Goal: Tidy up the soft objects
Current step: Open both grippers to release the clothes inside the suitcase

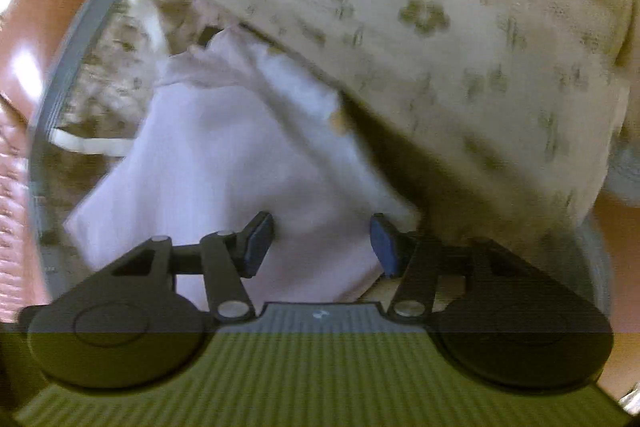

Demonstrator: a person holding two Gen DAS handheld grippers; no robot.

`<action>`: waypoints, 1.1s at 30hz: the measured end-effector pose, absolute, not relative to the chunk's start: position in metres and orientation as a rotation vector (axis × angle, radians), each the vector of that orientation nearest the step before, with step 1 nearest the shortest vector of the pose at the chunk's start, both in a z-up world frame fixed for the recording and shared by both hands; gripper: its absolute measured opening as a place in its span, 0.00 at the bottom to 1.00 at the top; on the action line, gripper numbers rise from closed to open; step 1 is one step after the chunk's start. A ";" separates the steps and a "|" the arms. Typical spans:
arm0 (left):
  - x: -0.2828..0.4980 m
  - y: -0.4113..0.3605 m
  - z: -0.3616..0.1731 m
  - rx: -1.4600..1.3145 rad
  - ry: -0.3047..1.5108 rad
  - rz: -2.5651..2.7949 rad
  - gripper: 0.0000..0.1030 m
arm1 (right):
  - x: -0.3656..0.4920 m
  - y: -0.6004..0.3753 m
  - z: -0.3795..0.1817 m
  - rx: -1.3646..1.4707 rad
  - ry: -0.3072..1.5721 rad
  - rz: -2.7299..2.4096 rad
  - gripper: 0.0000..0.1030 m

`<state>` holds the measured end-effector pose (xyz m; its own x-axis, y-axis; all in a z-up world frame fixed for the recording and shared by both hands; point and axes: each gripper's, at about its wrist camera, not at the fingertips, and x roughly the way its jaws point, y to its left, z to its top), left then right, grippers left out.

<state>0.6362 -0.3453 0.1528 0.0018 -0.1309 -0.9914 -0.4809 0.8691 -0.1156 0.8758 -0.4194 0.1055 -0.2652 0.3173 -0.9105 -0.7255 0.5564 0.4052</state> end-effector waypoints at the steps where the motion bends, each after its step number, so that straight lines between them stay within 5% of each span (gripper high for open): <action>1: 0.636 -0.345 0.154 -0.500 1.566 0.292 0.67 | 0.877 -0.417 0.105 -0.376 1.531 1.031 0.60; 12: 0.634 -0.306 0.214 -0.462 1.424 0.376 0.73 | 0.852 -0.425 0.165 -0.374 1.345 0.910 0.60; 17: 0.660 -0.281 0.236 -0.457 1.395 0.462 0.84 | 0.829 -0.429 0.187 -0.281 1.349 0.674 0.60; 33: 0.703 -0.251 0.288 -0.223 1.354 0.297 0.89 | 0.790 -0.466 0.238 0.078 1.440 0.363 0.60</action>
